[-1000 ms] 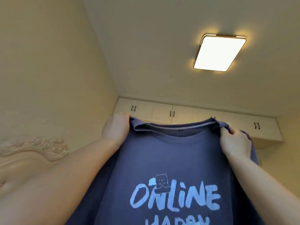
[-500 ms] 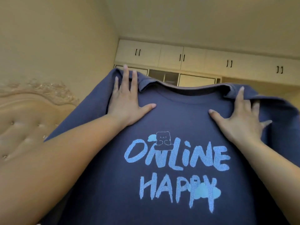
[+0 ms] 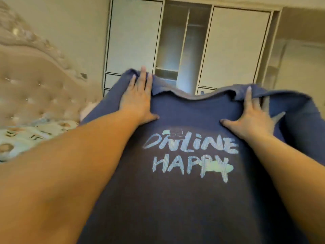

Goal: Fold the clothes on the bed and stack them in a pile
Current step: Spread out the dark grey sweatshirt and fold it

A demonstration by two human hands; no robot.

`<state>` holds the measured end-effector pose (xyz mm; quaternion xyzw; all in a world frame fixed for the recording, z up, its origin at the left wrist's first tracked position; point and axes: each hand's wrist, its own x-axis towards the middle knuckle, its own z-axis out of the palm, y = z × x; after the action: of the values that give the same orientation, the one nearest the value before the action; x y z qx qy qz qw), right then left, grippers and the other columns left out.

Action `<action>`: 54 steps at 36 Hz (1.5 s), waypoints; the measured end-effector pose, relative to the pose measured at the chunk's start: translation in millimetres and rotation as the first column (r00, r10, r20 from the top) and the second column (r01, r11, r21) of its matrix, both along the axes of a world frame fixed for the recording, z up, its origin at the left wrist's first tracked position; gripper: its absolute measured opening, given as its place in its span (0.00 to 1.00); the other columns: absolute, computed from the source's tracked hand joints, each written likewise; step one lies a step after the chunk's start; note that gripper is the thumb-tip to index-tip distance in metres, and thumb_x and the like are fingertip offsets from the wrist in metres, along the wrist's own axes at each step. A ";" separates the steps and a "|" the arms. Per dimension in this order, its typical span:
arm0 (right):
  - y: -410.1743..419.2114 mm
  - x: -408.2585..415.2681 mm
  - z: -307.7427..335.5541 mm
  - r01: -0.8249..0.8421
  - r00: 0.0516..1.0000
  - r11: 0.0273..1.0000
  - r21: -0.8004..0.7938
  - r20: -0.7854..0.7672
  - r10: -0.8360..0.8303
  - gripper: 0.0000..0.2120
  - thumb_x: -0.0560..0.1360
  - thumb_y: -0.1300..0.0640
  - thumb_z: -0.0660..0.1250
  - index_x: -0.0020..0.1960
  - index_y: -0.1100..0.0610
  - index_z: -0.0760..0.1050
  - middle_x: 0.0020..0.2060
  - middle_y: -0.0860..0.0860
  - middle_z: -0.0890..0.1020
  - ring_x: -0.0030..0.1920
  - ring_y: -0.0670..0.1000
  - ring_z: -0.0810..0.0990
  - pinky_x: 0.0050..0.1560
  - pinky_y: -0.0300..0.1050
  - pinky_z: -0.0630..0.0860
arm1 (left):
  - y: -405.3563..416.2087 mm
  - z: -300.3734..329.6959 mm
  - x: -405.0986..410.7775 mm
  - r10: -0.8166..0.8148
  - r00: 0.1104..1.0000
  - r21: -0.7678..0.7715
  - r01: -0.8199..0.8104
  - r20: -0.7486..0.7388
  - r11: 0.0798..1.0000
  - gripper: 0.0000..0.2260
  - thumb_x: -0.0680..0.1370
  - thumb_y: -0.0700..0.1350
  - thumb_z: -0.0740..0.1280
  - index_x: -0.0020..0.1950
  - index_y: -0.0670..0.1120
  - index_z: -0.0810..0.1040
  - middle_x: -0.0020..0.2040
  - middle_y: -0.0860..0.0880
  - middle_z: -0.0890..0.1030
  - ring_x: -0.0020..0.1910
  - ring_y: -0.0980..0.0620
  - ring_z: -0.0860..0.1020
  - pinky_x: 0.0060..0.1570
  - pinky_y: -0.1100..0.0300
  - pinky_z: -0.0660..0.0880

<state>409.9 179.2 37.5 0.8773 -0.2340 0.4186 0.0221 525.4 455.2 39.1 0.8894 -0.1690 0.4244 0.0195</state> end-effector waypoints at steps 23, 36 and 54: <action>-28.2 39.1 -336.4 0.083 0.701 0.928 0.362 -0.684 0.204 0.30 0.78 0.34 0.43 0.77 0.42 0.45 0.78 0.46 0.45 0.77 0.53 0.43 0.74 0.61 0.44 | -33.2 -342.4 35.4 -0.047 0.587 0.034 0.127 -0.808 0.991 0.32 0.77 0.70 0.44 0.78 0.59 0.46 0.79 0.54 0.43 0.77 0.50 0.42 0.73 0.44 0.39; 28.0 -185.2 -330.7 0.108 0.670 0.909 0.403 -0.705 0.233 0.30 0.78 0.34 0.44 0.77 0.42 0.45 0.78 0.46 0.44 0.77 0.51 0.42 0.75 0.56 0.44 | 54.7 -347.3 -140.1 -0.019 0.598 0.031 0.073 -0.802 0.997 0.28 0.80 0.65 0.43 0.78 0.58 0.49 0.79 0.53 0.47 0.77 0.51 0.45 0.74 0.48 0.44; 73.5 -321.0 -327.6 0.073 0.698 0.907 0.414 -0.671 0.250 0.31 0.79 0.35 0.47 0.78 0.46 0.47 0.78 0.48 0.46 0.77 0.52 0.46 0.74 0.57 0.51 | 45.8 -327.5 -333.9 -0.457 0.471 -0.099 0.607 -0.755 0.789 0.40 0.71 0.74 0.48 0.78 0.58 0.46 0.76 0.63 0.42 0.76 0.59 0.42 0.74 0.49 0.36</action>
<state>88.9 252.7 -290.1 0.9646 -0.2459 -0.0103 -0.0947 191.5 501.0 -288.4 0.8811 -0.4522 -0.0237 0.1366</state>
